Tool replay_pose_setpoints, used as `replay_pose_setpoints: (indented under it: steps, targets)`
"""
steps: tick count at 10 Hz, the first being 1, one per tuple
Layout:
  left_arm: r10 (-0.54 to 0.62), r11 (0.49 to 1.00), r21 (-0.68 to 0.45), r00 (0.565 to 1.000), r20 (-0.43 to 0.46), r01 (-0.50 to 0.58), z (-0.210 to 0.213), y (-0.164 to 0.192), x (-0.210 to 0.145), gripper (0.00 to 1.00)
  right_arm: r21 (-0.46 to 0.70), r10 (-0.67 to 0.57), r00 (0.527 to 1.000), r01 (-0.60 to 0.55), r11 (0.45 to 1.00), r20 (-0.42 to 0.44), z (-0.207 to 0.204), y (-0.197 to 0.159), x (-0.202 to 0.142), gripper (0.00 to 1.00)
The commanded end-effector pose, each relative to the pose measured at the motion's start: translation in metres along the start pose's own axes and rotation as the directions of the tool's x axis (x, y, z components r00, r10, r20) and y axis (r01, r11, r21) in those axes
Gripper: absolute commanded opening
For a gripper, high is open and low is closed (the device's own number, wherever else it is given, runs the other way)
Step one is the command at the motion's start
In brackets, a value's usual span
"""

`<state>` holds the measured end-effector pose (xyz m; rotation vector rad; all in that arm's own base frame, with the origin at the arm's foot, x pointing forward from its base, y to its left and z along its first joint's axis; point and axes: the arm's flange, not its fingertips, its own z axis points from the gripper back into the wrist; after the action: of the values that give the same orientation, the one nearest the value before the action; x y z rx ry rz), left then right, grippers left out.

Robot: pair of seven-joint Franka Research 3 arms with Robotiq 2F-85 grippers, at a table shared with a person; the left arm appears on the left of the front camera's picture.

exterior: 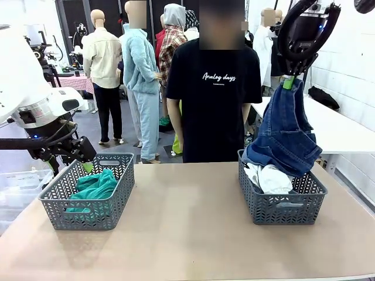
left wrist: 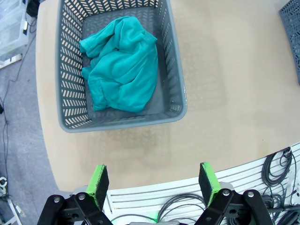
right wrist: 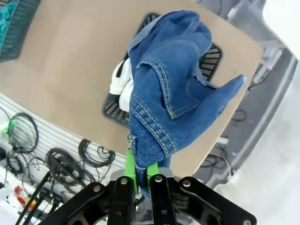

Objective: Sort the tops and bottoms.
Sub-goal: Sort the clothes according to human instructions.

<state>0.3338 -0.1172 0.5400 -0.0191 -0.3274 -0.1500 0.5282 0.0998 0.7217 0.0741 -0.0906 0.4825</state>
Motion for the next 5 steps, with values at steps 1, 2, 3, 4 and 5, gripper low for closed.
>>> replay_pose_setpoints:
  steps: [1,2,3,4,5]
  targets:
    - [-0.014,1.0,0.002,1.0,0.003,0.014,0.0,0.002,-0.001,1.0,-0.028,0.001,1.0,-0.001,1.0,0.019,0.01,-0.004,0.007,0.0]
    - [-0.014,1.0,0.002,1.0,0.003,0.014,0.0,0.002,-0.001,1.0,0.0,0.0,1.0,0.0,1.0,0.0,0.0,0.0,0.0,0.0]
    - [-0.014,1.0,0.002,1.0,0.003,0.014,0.0,0.002,-0.001,1.0,0.001,0.005,0.998,-0.005,1.0,-0.066,-0.017,-0.006,0.011,0.0]
    - [-0.014,1.0,0.002,1.0,0.003,0.014,0.0,0.002,-0.001,1.0,0.034,-0.013,0.993,0.017,0.999,-0.119,-0.045,-0.011,0.021,0.0]
    - [-0.014,1.0,0.002,1.0,0.003,0.014,0.0,0.002,-0.001,1.0,0.057,-0.032,0.991,0.04,0.998,-0.129,-0.074,-0.013,0.024,0.0]
